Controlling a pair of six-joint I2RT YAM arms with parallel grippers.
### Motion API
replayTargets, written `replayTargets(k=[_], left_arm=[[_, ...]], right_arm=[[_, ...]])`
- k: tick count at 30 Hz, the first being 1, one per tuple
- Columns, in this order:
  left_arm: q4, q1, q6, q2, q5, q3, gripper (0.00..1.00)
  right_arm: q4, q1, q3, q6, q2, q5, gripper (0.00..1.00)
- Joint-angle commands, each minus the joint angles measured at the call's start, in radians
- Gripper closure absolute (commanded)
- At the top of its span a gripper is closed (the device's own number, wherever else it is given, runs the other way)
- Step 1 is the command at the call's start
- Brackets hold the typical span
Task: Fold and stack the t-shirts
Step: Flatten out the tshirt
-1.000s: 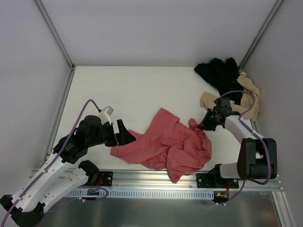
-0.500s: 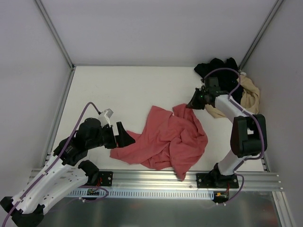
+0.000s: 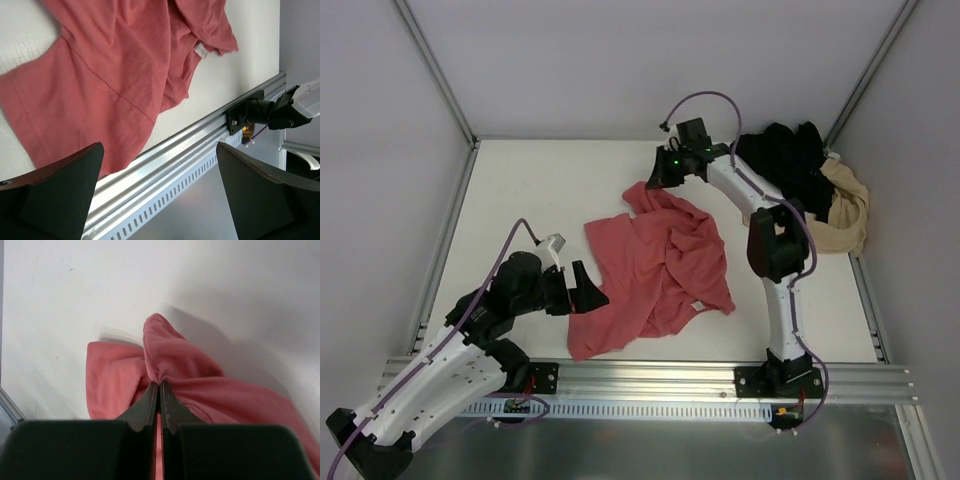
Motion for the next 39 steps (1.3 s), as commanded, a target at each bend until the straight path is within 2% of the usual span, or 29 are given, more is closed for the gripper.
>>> replayTargets(k=[1,4,5,7,8,12,13,14,15,19,22,28,33,39], left_arm=[[0.078,-0.008,0.016,0.010,0.002,-0.029,0.01],[0.101,-0.008,0.013,0.018,0.005,-0.047,0.01],[0.109,-0.008,0.012,0.021,0.004,-0.049,0.01],[0.112,-0.009,0.010,0.021,0.001,-0.053,0.01],[0.114,-0.008,0.010,0.019,-0.001,-0.052,0.01],[0.123,-0.008,0.009,0.019,0.002,-0.040,0.01],[0.123,-0.008,0.009,0.019,0.002,-0.037,0.01],[0.121,-0.008,0.009,0.018,0.002,-0.035,0.01],[0.123,-0.008,0.010,0.012,0.005,-0.032,0.01],[0.127,-0.008,0.012,-0.008,0.005,-0.029,0.01],[0.126,-0.008,0.016,-0.019,0.011,-0.017,0.01],[0.084,-0.009,0.015,-0.065,0.007,-0.006,0.01],[0.043,-0.008,0.015,-0.122,-0.010,-0.003,0.01],[0.025,-0.008,0.018,-0.152,-0.016,-0.017,0.01]], right_arm=[[-0.123,0.063,0.272,-0.111,0.115,-0.058,1.00],[-0.168,0.094,0.418,-0.141,0.224,-0.089,0.99],[-0.169,0.106,0.458,-0.147,0.234,-0.096,0.81],[-0.160,0.117,0.442,-0.157,0.216,-0.068,0.27],[-0.148,0.126,0.355,-0.161,0.188,-0.054,0.01],[-0.091,0.155,0.019,-0.196,-0.037,0.139,0.00],[-0.111,0.181,-0.036,-0.212,-0.088,0.301,0.01],[-0.138,0.199,-0.085,-0.245,-0.182,0.397,0.00],[-0.164,0.236,-0.194,-0.259,-0.232,0.572,0.01],[-0.205,0.298,-0.429,-0.237,-0.418,0.779,0.01],[-0.192,0.318,-0.544,-0.191,-0.508,0.793,0.01],[-0.252,0.362,-0.554,-0.143,-0.587,0.844,0.01],[-0.245,0.388,-0.604,-0.117,-0.579,0.832,0.00],[-0.241,0.489,-0.606,-0.072,-0.493,0.845,0.02]])
